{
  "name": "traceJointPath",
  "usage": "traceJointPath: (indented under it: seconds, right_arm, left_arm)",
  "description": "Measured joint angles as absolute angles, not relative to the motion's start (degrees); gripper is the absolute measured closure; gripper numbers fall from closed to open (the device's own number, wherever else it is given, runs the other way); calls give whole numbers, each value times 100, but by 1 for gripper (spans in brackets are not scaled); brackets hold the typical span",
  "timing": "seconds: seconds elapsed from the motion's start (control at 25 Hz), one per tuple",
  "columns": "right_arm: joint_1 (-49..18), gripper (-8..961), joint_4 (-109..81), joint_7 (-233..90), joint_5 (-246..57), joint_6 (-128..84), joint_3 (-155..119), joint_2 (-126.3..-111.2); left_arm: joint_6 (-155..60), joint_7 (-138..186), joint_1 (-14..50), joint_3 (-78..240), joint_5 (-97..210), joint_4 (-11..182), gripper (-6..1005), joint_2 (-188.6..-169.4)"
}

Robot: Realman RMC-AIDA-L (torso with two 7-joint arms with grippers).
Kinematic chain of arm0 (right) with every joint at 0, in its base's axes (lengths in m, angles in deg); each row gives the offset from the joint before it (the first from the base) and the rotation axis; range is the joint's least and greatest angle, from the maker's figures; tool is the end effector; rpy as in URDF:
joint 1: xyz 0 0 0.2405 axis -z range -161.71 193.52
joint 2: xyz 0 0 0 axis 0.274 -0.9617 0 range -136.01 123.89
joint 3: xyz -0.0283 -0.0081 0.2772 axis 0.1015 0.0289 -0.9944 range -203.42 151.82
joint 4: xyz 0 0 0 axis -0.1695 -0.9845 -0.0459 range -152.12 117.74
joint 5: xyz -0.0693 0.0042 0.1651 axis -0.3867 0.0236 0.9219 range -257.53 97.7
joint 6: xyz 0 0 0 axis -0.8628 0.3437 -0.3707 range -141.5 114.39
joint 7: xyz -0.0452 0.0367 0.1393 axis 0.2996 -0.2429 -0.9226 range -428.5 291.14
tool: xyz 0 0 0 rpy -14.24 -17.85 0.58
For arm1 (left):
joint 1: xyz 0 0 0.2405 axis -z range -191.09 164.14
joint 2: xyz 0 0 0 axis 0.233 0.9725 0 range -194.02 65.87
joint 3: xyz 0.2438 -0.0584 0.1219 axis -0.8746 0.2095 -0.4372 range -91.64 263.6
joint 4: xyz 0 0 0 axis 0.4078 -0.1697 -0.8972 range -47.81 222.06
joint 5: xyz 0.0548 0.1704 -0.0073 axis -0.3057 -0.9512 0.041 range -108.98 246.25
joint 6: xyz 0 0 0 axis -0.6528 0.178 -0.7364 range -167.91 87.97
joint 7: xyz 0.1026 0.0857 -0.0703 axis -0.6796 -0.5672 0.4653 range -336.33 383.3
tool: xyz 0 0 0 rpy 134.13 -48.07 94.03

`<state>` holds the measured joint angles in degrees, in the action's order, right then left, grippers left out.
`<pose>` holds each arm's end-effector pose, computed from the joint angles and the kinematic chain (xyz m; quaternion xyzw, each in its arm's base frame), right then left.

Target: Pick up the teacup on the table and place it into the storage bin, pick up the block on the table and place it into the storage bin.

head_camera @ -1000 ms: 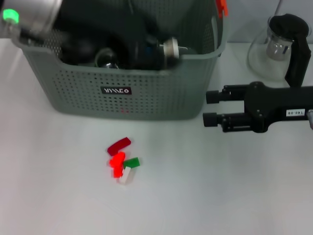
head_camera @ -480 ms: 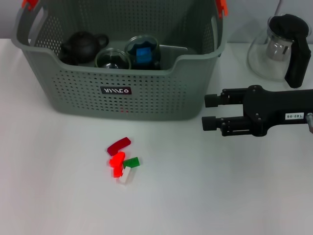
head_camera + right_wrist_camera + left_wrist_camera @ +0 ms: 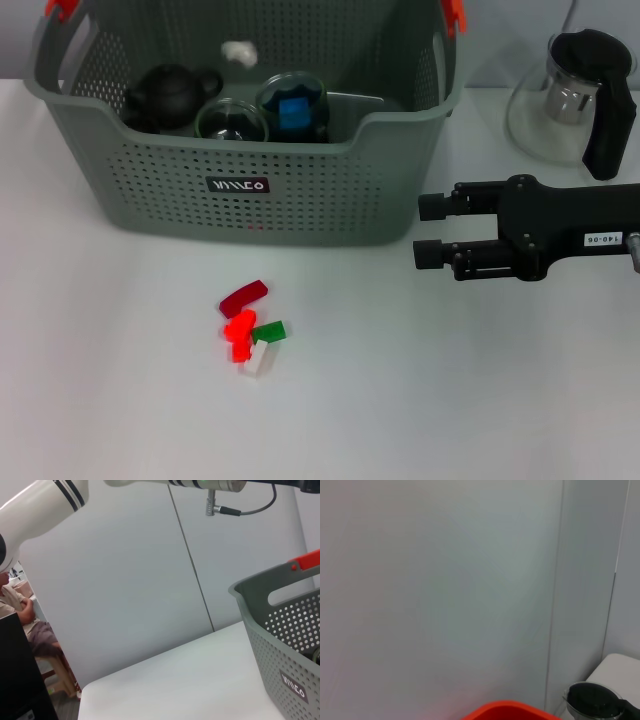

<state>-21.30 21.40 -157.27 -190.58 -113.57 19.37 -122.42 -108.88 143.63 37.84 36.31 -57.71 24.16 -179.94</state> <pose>0.2036 0.3261 -0.0049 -0.9475 0.1817 0.2632 0.0018 -0.1062 0.4575 0.0612 -0.9193 -0.1887 -0.1683 0.3016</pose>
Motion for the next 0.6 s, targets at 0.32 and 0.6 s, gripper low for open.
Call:
traceJointPath:
  seconds: [0.32,0.6]
  right_arm:
    - [-2121,220,2139,-15718,-19057,-11358,1938,-12238]
    - [-2108,221,2139,-15711,-19057,-11339,1925,-12238]
  left_arm:
    - [-12599,14268,3379,3804,-5248,1261,179,-18034]
    - [-14741,12998,2403,3709,-4784,-222,76,-18350]
